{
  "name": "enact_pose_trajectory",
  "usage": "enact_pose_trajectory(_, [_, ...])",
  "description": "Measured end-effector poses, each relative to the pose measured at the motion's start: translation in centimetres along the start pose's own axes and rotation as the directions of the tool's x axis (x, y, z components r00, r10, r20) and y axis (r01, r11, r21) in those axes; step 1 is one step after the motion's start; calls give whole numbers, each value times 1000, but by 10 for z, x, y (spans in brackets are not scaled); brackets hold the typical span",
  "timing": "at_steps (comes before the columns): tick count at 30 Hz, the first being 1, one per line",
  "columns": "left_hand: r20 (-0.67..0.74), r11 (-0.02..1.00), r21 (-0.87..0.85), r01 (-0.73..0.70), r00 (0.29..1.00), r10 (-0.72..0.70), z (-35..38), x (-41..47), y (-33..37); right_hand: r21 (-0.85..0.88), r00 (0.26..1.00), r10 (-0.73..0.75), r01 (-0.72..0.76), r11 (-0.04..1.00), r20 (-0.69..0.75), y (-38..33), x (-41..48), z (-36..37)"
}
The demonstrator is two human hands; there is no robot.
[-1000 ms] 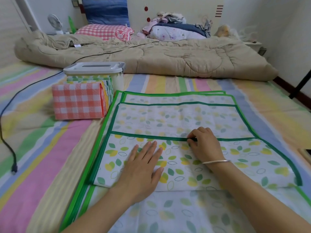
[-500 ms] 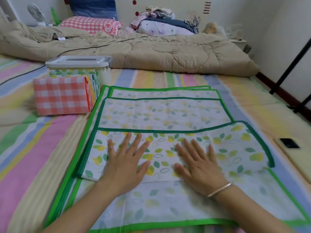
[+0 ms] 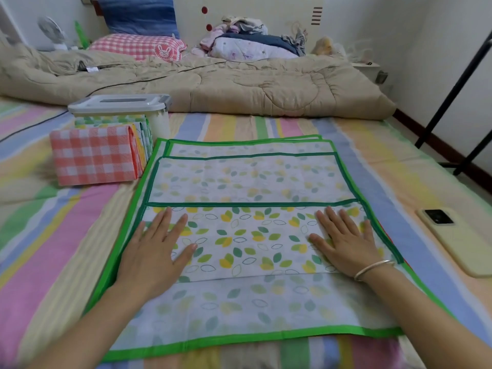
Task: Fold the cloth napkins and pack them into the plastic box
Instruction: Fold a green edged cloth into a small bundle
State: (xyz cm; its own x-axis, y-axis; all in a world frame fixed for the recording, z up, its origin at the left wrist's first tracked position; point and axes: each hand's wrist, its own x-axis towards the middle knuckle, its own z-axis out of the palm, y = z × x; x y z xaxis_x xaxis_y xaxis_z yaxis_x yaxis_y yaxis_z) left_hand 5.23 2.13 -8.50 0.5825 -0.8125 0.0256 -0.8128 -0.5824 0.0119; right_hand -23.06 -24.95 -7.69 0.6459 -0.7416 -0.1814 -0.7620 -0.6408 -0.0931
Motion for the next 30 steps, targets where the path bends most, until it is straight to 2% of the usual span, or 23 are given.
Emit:
enact_pose_trajectory(3, [45,997,7,83,996,-83,3,-2,-2,0,1000,13,-13,1000,4,-2,-2,0])
enact_pose_trajectory(8, [156,996,-68,62,986,-51,0,0,-6,12,999,34,-34,999,23,-4,-11,-2])
enact_pose_trajectory(11, [320,992,-111,59,947,-20,-21,6,-10,25,999,44,-44,999,28,-5,-19,-5])
enact_pose_trajectory(13, [432,995,-58,78,901,-45,-48,19,-9,12,998,46,-46,999,31,-6,-26,-8])
enact_pose_trajectory(14, [408,997,-12,77,911,-65,-59,26,-4,4,998,48,-48,999,28,-6,-29,-8])
enact_pose_trajectory(16, [223,999,-30,45,974,-37,-69,37,18,-3,999,47,-47,999,11,-7,-33,-9])
enact_pose_trajectory(17, [109,993,-119,-10,994,23,-68,39,36,2,999,46,-46,999,-1,-7,-34,-8])
enact_pose_trajectory(19, [-58,927,-318,-198,980,189,-58,35,74,27,999,40,-39,999,-32,-7,-36,-5])
enact_pose_trajectory(21, [-132,867,-359,-346,938,320,-40,32,102,70,998,31,-27,997,-57,-6,-39,-3])
enact_pose_trajectory(22, [-157,851,-374,-369,929,334,-30,33,109,102,997,30,-23,995,-67,-5,-39,-2])
enact_pose_trajectory(25, [-227,833,-415,-366,928,295,-10,39,115,246,985,88,-49,968,-150,-2,-37,-4])
enact_pose_trajectory(27, [-262,846,-390,-364,924,277,-2,38,115,372,943,178,-64,926,-281,-4,-31,-9])
enact_pose_trajectory(30, [-334,861,-329,-388,901,278,4,32,118,488,875,205,40,872,-438,-23,-17,-21])
